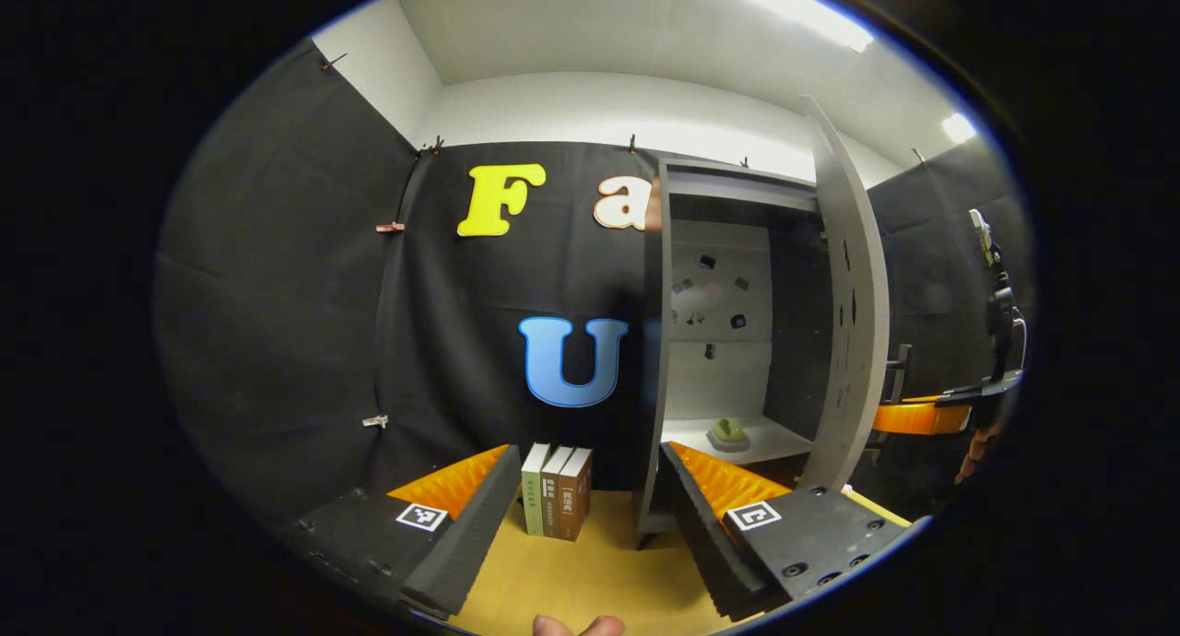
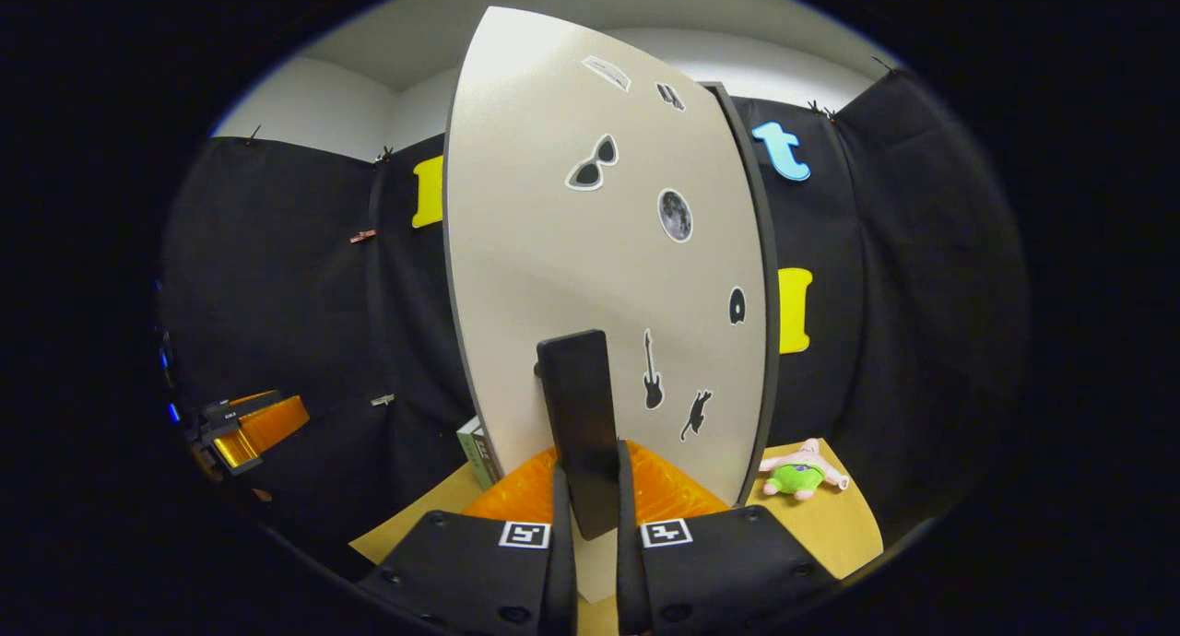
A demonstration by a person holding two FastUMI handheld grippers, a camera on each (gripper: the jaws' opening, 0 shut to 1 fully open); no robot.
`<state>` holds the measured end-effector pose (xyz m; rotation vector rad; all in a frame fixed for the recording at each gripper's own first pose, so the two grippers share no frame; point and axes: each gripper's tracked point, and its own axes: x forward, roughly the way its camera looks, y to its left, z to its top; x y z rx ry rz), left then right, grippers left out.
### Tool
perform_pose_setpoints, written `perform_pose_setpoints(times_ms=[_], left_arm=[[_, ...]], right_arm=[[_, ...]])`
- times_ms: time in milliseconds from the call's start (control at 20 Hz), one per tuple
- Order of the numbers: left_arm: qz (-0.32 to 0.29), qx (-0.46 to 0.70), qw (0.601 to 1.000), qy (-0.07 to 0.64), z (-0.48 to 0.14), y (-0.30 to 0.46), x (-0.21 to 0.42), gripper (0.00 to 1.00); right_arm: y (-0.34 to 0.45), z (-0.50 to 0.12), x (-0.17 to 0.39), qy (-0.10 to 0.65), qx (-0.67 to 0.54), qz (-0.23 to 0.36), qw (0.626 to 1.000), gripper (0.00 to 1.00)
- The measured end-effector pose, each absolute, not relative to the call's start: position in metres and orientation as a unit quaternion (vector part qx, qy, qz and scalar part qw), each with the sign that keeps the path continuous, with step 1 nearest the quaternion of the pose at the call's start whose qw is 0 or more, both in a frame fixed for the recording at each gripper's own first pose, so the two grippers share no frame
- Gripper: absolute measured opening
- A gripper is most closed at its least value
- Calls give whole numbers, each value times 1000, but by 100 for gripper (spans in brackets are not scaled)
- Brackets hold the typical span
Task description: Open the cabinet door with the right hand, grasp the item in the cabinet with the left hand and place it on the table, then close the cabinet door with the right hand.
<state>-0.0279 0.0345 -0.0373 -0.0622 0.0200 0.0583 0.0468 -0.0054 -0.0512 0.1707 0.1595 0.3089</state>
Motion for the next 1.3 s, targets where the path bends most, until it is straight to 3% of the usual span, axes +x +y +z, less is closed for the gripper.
perform_pose_setpoints(times_ms=[550, 600, 650, 800, 1050, 1100, 1150, 1300], left_arm=[[-7, -31, 999, 13, -36, 7, -24, 95], [-9, -32, 999, 15, -37, 5, -23, 95], [-12, -32, 999, 15, -36, 4, -21, 95], [-19, -35, 999, 17, -36, -8, -18, 95], [-31, -39, 999, 21, -32, -34, -9, 94], [-31, -37, 999, 21, -31, -39, -6, 94], [-33, -35, 999, 22, -30, -45, -3, 94], [-40, -29, 998, 26, -31, -65, 12, 94]], right_arm=[[-79, -47, 32, 78, 67, 50, 993, 19], [-89, -48, 31, 78, 67, 39, 994, 15], [-99, -48, 31, 79, 65, 30, 994, 19], [-113, -43, 29, 67, 52, 10, 996, 19], [-178, -31, 28, 45, 22, -51, 997, 13], [-182, -30, 25, 43, 27, -54, 997, 20], [-182, -29, 23, 43, 37, -47, 997, 12], [-176, -29, 21, 47, 63, -19, 997, 13]])
